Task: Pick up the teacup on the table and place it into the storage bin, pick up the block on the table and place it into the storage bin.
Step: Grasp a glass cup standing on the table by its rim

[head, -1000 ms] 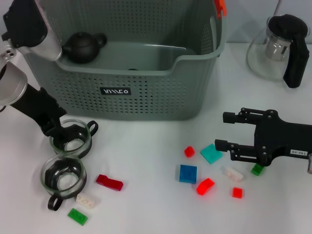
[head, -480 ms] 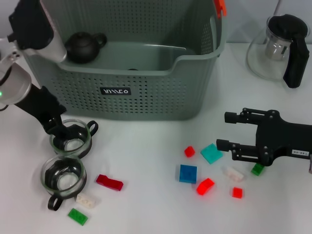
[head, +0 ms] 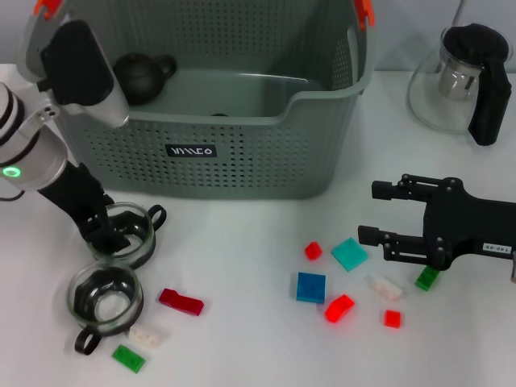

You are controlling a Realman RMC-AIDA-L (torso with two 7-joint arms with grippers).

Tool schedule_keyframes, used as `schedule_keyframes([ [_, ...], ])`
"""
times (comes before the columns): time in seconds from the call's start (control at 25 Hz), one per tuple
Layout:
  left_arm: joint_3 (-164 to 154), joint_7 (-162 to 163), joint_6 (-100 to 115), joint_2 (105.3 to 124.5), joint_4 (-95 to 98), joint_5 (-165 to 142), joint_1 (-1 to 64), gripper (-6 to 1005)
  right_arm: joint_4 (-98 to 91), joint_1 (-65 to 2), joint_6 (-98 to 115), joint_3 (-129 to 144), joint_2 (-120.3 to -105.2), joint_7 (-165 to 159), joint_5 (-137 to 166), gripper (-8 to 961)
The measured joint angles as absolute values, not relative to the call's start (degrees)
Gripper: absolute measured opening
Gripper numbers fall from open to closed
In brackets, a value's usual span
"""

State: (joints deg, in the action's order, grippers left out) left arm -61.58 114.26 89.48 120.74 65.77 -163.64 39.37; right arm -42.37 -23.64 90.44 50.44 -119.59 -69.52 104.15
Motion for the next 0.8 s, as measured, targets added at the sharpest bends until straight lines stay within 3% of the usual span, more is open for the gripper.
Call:
schedule_keyframes([
  [0.8, -65.1, 115.2, 88.9, 122.35, 67.0, -163.7, 39.4, 677, -42.5, -23.9, 90.3, 49.5, -119.53, -69.5, 104.2, 741],
])
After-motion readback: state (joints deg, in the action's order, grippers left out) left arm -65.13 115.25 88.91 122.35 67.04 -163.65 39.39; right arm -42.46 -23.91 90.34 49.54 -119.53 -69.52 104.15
